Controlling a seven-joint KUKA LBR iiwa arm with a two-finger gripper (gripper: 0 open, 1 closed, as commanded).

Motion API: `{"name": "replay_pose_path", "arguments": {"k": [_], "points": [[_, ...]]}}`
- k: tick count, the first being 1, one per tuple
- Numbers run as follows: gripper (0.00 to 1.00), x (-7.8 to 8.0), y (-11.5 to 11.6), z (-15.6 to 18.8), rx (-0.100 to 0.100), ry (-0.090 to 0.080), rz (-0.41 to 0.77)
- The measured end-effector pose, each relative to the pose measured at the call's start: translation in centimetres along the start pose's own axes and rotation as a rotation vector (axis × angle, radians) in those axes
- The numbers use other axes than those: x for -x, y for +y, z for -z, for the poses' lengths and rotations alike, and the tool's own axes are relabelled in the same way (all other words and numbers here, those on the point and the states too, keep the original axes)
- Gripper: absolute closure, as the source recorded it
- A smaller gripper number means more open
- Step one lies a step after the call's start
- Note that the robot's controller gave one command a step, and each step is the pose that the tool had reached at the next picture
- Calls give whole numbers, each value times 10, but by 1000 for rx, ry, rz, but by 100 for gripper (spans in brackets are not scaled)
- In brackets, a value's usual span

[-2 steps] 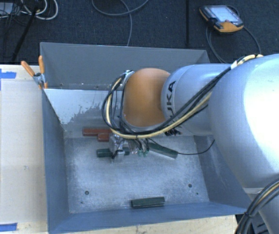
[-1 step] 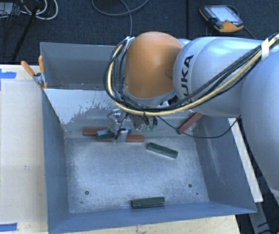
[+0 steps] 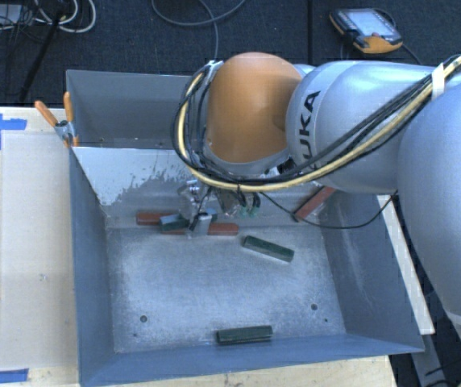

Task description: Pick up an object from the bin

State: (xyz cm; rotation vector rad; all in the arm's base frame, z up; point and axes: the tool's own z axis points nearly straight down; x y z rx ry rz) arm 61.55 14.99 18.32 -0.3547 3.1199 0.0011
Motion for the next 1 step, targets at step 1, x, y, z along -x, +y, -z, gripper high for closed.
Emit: {"name": "replay_pose_path", "arguments": {"k": [1], "points": [[100,-5,6,88,0,0,-42]]}}
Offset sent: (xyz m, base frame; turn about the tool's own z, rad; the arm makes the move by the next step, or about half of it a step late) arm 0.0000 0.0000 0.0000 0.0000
